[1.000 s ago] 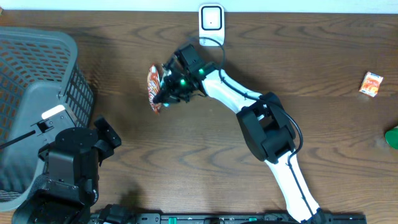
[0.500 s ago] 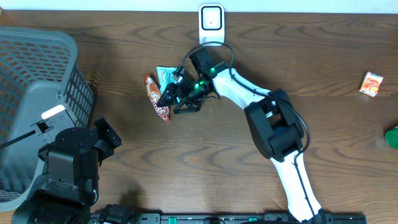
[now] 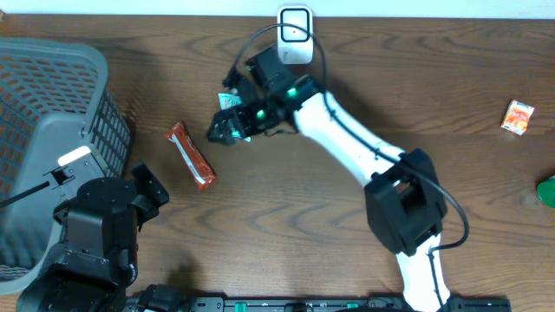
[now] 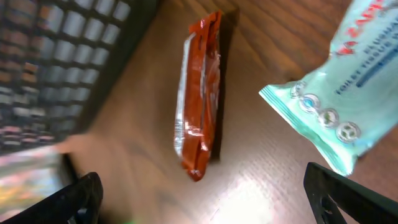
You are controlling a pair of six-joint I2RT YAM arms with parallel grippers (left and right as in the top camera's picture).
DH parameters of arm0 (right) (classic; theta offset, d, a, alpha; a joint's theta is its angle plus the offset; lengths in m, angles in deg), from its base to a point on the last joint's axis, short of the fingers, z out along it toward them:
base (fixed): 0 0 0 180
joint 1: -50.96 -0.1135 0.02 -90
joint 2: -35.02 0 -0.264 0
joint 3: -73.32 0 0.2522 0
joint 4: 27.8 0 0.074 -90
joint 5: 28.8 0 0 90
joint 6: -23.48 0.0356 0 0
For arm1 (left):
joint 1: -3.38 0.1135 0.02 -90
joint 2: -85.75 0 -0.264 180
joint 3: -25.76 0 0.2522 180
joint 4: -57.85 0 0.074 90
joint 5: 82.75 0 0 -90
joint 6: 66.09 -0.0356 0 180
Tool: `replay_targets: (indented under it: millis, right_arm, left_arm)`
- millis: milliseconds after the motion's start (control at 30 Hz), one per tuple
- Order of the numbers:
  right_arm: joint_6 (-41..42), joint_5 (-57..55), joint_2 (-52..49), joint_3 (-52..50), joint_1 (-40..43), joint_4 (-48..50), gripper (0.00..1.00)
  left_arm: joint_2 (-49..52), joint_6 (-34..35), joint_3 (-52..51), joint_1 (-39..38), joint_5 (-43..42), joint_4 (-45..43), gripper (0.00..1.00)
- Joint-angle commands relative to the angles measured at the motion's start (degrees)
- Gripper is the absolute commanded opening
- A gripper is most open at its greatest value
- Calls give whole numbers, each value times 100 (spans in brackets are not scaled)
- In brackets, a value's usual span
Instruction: Scan the item barcode
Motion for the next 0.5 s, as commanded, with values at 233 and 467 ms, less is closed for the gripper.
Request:
replay_targets:
  millis: [233, 467]
  right_arm:
    - [-914, -466, -101, 46, -782, 1152, 99]
    - [-876, 393, -619, 76, -514, 2090, 99]
  left_arm:
    - [-7, 9, -11, 26, 72, -2, 93]
    - [-7, 7, -11, 26, 72, -2, 93]
